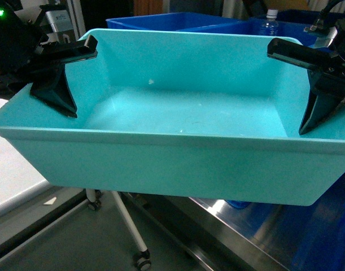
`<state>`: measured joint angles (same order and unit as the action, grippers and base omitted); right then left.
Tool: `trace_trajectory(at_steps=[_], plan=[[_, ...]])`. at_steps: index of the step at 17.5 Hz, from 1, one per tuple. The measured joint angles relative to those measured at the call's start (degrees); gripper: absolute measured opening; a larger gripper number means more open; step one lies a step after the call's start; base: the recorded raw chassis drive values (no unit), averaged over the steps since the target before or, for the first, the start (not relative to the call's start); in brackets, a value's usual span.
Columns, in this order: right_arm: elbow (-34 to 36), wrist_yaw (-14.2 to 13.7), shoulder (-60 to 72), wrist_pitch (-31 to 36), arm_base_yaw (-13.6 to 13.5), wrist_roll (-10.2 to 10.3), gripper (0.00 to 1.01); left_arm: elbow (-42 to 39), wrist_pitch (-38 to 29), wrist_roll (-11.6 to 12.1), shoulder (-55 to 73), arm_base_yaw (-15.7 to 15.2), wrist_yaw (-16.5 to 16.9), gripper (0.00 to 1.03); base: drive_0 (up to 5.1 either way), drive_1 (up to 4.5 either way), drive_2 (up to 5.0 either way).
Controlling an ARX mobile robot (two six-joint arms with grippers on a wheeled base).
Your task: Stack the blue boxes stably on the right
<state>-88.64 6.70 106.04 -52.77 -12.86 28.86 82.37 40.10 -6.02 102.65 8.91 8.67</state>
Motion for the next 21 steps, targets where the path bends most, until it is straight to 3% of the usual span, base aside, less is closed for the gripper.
trace_trajectory(at_steps=[12, 21], plan=[[0.00, -0.11, -0.11, -0.17, 0.02, -0.07, 0.02, 0.00, -0.07, -0.02, 0.04, 0.35, 0.11, 0.02, 2.2, -6.30, -0.6], [-0.02, -0.20, -0.11, -0.24, -0.24, -0.04, 0.02, 0.00, 0.11, -0.02, 0.04, 0.09, -0.02, 0.02, -1.6, -1.63, -1.6]])
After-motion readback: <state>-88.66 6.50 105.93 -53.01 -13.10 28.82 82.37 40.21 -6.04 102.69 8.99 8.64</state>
